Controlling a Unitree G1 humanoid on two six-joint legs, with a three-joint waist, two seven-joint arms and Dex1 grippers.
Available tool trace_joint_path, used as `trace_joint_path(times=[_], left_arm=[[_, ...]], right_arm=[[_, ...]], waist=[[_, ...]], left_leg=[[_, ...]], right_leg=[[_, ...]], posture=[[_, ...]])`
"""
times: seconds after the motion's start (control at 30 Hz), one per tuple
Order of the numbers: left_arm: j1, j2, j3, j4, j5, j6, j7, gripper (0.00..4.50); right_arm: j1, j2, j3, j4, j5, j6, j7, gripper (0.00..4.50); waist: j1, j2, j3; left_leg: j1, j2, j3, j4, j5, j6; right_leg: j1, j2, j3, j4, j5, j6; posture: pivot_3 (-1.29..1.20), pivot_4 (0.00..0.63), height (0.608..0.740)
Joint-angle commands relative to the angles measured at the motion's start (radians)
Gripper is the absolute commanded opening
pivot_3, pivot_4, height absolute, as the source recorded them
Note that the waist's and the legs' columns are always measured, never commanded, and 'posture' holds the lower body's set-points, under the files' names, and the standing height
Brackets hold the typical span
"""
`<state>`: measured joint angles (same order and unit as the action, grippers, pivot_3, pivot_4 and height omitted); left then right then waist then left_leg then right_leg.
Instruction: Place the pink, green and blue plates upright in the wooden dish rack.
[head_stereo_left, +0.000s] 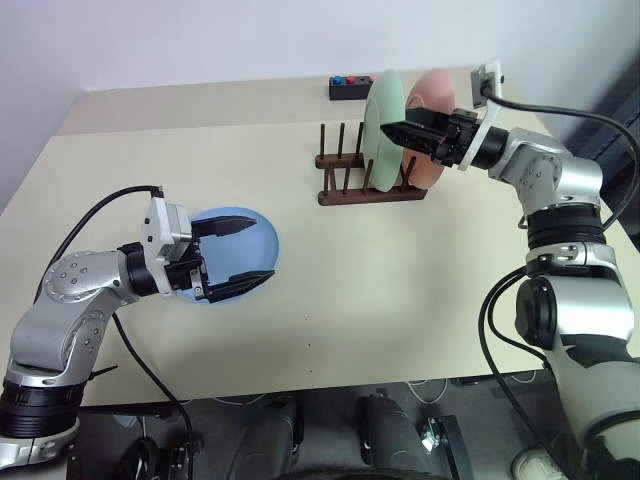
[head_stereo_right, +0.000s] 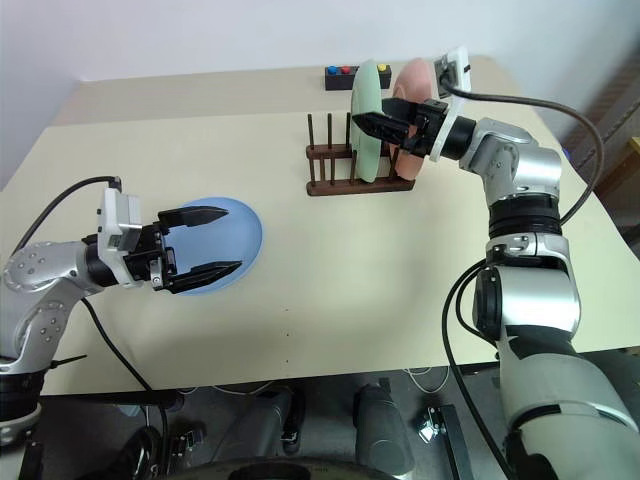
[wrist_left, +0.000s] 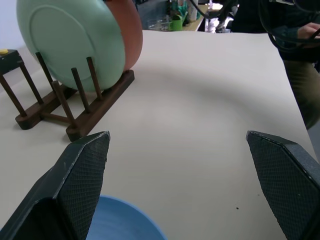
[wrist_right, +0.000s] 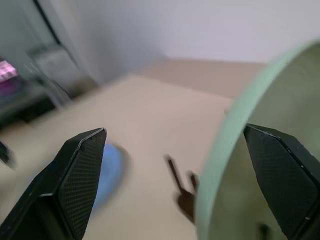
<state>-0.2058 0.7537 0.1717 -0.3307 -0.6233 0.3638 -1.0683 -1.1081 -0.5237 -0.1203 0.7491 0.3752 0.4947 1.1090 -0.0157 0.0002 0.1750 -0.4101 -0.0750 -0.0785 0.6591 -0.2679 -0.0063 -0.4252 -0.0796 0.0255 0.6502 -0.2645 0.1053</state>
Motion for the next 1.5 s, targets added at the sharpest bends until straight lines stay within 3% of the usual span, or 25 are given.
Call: trace_joint_path(times=[0.03,0.2,0.43,0.7,0.87,1.0,1.13,1.3,1.5], left_arm=[[-0.014,0.006,0.015,-0.032,-0.016,-0.007,-0.002,4.5],[-0.012,0.007,0.01,-0.026,-0.012,-0.008,-0.007,4.5],[-0.017,0.005,0.008,-0.014,-0.007,-0.01,-0.014,4.5],[-0.02,0.003,0.006,-0.009,-0.005,-0.01,-0.016,4.5],[-0.012,0.029,0.006,-0.002,-0.022,0.036,-0.033,4.5],[-0.027,0.055,0.006,0.047,0.012,0.08,-0.005,4.5],[-0.099,0.045,0.022,0.139,0.026,0.182,0.122,4.5],[-0.168,0.095,0.112,0.283,0.107,0.131,0.218,4.5],[-0.212,0.212,0.184,0.515,0.165,0.242,0.317,4.5]], right_arm=[[0.007,-0.012,0.018,-0.045,-0.053,-0.101,-0.035,4.46],[0.024,-0.027,0.023,-0.066,-0.096,-0.207,-0.063,4.46],[0.015,-0.051,0.006,-0.077,-0.083,-0.22,-0.064,4.46],[-0.02,-0.067,-0.096,-0.167,0.033,-0.176,-0.059,4.46],[0.004,-0.077,-0.193,-0.283,0.218,-0.055,0.025,4.46],[0.235,-0.127,-0.098,-0.628,0.257,-0.037,0.18,4.46],[0.365,-0.162,-0.036,-0.789,0.269,-0.023,0.226,4.46],[0.412,-0.156,0.003,-0.869,0.304,0.016,0.24,4.46],[0.415,-0.137,0.045,-0.861,0.275,-0.01,0.219,4.46]], waist=[[0.0,0.0,0.0],[-0.001,0.0,0.0],[0.0,0.0,0.0],[0.0,0.0,0.0],[0.003,0.0,0.0],[0.006,0.0,0.0],[0.002,0.0,0.0],[0.001,0.0,0.0],[0.002,-0.003,0.001]], left_leg=[[0.0,0.0,0.0,0.0,0.0,0.0],[0.0,0.0,0.0,0.0,0.001,-0.001],[0.0,0.0,0.0,0.0,0.001,-0.002],[0.0,0.0,0.0,0.0,0.001,-0.001],[0.0,0.0,0.0,0.0,0.0,0.0],[0.0,0.0,-0.003,-0.002,0.0,0.0],[0.0,0.0,-0.002,0.0,0.0,0.0],[0.0,0.0,-0.002,0.001,0.0,0.0],[0.0,-0.001,-0.002,0.0,0.0,0.0]], right_leg=[[0.0,0.0,0.0,0.0,0.0,0.0],[0.0,0.0,0.0,0.0,0.0,0.0],[0.0,0.0,0.0,0.0,0.0,0.0],[0.0,0.0,0.0,0.0,0.0,0.0],[0.0,0.0,0.0,0.0,0.0,0.0],[0.001,0.0,-0.001,-0.001,0.0,0.0],[0.001,0.0,-0.001,0.0,0.0,0.0],[0.0,0.0,-0.001,0.003,0.0,0.0],[0.0,0.0,-0.001,0.001,0.0,0.0]], posture=[[0.0,0.15,0.74],[0.0,0.15,0.74],[0.0,0.15,0.74],[0.0,0.15,0.74],[0.0,0.15,0.74],[0.0,0.15,0.74],[0.0,0.15,0.74],[0.0,0.15,0.74],[0.0,0.15,0.74]])
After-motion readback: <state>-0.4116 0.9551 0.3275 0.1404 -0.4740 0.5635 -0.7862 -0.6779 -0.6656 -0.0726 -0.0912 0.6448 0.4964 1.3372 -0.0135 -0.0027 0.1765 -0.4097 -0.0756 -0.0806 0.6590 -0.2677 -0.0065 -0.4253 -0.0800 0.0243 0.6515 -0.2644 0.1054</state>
